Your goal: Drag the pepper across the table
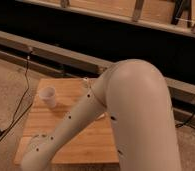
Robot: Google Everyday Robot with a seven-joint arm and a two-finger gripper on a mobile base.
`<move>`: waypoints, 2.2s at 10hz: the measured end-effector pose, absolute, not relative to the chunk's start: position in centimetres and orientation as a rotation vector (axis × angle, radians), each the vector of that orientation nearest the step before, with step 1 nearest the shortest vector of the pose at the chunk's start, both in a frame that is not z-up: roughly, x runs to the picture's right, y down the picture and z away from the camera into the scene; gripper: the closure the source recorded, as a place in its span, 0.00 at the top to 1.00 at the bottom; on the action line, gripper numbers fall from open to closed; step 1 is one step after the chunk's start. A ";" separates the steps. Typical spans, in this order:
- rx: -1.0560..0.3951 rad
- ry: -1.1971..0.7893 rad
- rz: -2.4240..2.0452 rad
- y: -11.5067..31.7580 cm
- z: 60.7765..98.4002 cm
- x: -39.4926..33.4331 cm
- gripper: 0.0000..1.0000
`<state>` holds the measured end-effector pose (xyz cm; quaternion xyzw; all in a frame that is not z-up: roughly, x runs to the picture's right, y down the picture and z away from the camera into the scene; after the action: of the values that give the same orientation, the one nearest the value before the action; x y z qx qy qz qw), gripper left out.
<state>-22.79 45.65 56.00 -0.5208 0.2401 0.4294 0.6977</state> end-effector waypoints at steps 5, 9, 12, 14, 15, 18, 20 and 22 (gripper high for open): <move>-1.178 0.539 0.897 46.5 54.8 -23.6 0.30; -1.166 0.529 0.909 45.8 55.4 -23.7 0.69; -1.155 0.523 0.914 45.4 55.6 -23.6 0.80; -1.150 0.524 0.915 45.3 55.6 -23.6 0.80; -1.148 0.523 0.916 45.3 55.6 -23.6 0.80; -1.135 0.532 0.935 45.1 55.9 -23.4 0.80; -1.115 0.529 0.968 44.2 56.3 -23.0 0.80; -1.089 0.515 1.001 43.0 56.6 -22.8 0.80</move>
<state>-22.77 42.99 56.63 -0.4905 0.2322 0.4507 0.7087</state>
